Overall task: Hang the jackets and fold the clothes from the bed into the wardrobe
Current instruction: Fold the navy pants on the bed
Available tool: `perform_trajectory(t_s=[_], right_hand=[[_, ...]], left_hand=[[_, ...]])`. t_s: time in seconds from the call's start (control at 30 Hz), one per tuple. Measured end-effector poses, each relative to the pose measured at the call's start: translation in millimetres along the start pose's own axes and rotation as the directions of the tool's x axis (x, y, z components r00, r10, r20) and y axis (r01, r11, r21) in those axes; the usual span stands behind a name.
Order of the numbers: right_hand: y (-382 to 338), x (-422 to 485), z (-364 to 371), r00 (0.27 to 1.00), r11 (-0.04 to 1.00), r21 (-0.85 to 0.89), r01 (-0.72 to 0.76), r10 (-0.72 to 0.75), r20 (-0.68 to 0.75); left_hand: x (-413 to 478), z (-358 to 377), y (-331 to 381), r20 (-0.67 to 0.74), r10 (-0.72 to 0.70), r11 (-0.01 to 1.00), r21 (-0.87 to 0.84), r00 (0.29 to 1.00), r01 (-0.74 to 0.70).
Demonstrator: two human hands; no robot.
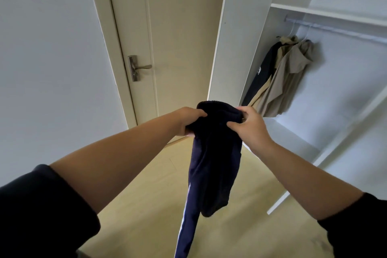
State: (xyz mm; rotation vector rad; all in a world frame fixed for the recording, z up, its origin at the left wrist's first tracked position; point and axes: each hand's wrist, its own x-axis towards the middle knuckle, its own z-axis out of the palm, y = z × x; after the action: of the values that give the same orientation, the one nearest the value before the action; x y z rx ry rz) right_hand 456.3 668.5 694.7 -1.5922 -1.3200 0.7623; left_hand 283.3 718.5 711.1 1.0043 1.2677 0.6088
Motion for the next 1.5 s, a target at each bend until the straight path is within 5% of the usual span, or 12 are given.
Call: perform_trajectory(t_s=[0.13, 0.37, 0.47, 0.53, 0.63, 0.67, 0.73, 0.8, 0.97, 1.17, 1.37, 1.5], right_hand=[[-0.1, -10.5, 4.8, 0.995, 0.999, 0.009, 0.053, -0.052, -0.082], [10.9, -21.4, 6.3, 0.974, 0.978, -0.062, 0.198, -0.190, 0.122], [14.8, -21.9, 11.8, 0.962, 0.956, -0.106, 0.274, -0.274, 0.019], [16.3, -18.6, 7.5, 0.945, 0.945, -0.122, 0.302, -0.314, -0.090], [19.1, -11.2, -4.8, 0.935, 0.940, -0.156, 0.304, -0.325, -0.138], [19.8, -8.9, -8.1, 0.933, 0.937, -0.167, 0.307, -0.331, -0.141], [21.4, -5.1, -12.2, 0.930, 0.932, -0.179, 0.316, -0.342, -0.138], [23.2, -2.3, -13.1, 0.927, 0.928, -0.182, 0.324, -0.350, -0.135], [24.7, -0.9, -10.1, 0.927, 0.925, -0.166, 0.341, -0.360, -0.102], [27.9, -2.5, -7.3, 0.906, 0.898, -0.190, 0.398, -0.417, -0.076], [36.0, 4.8, -18.3, 0.928, 0.887, -0.290, 0.359, -0.371, 0.013], [32.1, 11.4, -24.6, 0.954, 0.922, -0.261, 0.286, -0.249, 0.167]], left_hand=[[-10.8, 10.8, 4.7, 0.135, -0.002, 0.985, -0.171, 0.991, 0.025], [-8.8, 17.9, 6.6, 0.157, 0.068, 0.948, -0.319, 0.985, -0.014], [-10.5, 21.3, 6.4, 0.229, 0.069, 0.940, -0.340, 0.971, 0.013], [-11.8, 20.0, 6.5, 0.279, 0.039, 0.972, -0.234, 0.960, 0.028], [-13.0, 17.7, 11.5, 0.161, 0.070, 0.973, 0.205, 0.984, -0.103], [-10.3, 15.3, 13.1, 0.044, 0.172, 0.917, 0.357, 0.984, -0.176], [-3.9, 9.8, 14.5, -0.139, 0.477, 0.715, 0.636, 0.868, -0.291], [2.6, 5.5, 13.9, -0.073, 0.670, 0.496, 0.785, 0.739, -0.372], [15.9, 9.9, 13.1, 0.116, 0.512, 0.271, 0.919, 0.851, -0.288], [28.9, 26.8, 1.3, -0.036, 0.412, 0.437, 0.885, 0.910, -0.162], [25.0, 4.5, 0.1, 0.163, 0.473, 0.385, 0.845, 0.866, -0.370], [24.1, -12.9, 2.6, 0.183, 0.341, 0.688, 0.619, 0.922, -0.378]])
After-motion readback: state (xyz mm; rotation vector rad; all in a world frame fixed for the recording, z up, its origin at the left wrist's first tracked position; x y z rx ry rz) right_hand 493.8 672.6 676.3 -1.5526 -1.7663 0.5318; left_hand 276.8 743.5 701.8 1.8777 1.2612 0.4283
